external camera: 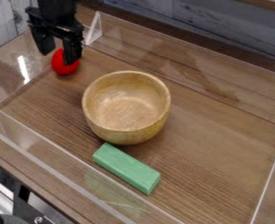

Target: Move the red object to the right side of the table

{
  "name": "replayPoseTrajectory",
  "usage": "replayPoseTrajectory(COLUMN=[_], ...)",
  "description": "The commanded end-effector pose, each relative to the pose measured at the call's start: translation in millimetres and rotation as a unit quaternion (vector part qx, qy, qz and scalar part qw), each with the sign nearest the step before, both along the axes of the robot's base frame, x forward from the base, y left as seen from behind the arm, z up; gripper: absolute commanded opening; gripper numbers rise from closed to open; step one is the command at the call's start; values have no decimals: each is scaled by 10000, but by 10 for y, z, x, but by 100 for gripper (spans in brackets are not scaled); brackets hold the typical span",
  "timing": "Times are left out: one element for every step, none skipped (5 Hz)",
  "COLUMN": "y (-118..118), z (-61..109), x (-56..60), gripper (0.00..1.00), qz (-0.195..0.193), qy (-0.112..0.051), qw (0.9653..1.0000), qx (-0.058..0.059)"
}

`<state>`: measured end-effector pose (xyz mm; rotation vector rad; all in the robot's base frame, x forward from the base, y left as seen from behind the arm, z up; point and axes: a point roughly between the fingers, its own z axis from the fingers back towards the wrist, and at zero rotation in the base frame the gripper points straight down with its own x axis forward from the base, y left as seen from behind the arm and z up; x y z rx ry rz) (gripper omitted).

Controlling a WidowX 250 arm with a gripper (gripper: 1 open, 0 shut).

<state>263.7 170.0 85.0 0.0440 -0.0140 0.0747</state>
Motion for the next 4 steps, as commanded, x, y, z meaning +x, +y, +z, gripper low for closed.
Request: replayPoseTrajectory(y=[163,265,367,309], z=[77,27,-21,-74], x=[137,206,267,373], gripper=[100,100,100,100], qz=[-20,79,176,307], qy=[-273,-307,-328,-334], qw=[9995,9994,9992,9988], qx=[161,159,156,158])
